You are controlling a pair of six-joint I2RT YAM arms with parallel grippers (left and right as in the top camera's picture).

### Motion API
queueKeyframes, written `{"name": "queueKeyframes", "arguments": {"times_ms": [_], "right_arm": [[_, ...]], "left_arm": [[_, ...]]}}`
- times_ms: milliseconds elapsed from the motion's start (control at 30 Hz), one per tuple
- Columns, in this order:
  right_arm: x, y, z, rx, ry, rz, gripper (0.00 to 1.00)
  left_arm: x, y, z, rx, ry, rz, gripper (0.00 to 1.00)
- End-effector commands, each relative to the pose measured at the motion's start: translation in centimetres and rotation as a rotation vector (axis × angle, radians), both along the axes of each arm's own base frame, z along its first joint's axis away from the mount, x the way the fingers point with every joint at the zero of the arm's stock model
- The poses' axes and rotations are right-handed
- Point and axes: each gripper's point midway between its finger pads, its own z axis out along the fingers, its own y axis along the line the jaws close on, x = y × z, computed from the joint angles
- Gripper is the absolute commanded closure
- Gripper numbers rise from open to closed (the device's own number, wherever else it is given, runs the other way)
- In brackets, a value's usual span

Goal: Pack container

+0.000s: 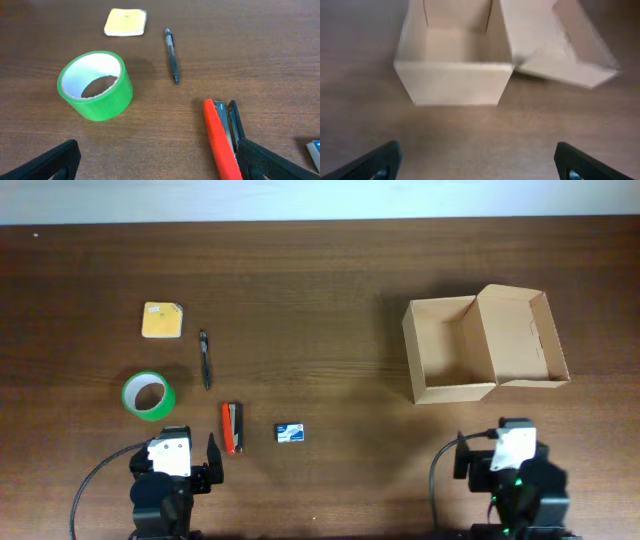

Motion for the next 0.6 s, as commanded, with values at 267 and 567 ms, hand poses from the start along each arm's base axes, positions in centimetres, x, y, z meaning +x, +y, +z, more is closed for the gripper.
{"name": "queueKeyframes", "arguments": {"times_ms": [267, 567], "right_arm": [[5.8, 1.1, 7.9, 0.078, 0.173, 0.051, 0.01], [14.7, 2.5, 6.3, 0.166, 0.375, 0.117, 0.01]], "left_arm": [[-0.1, 0.3, -0.2, -0.005, 0.005, 0.024, 0.01], [-0.1, 0.3, -0.2, -0.005, 0.005, 0.024, 0.00]]}}
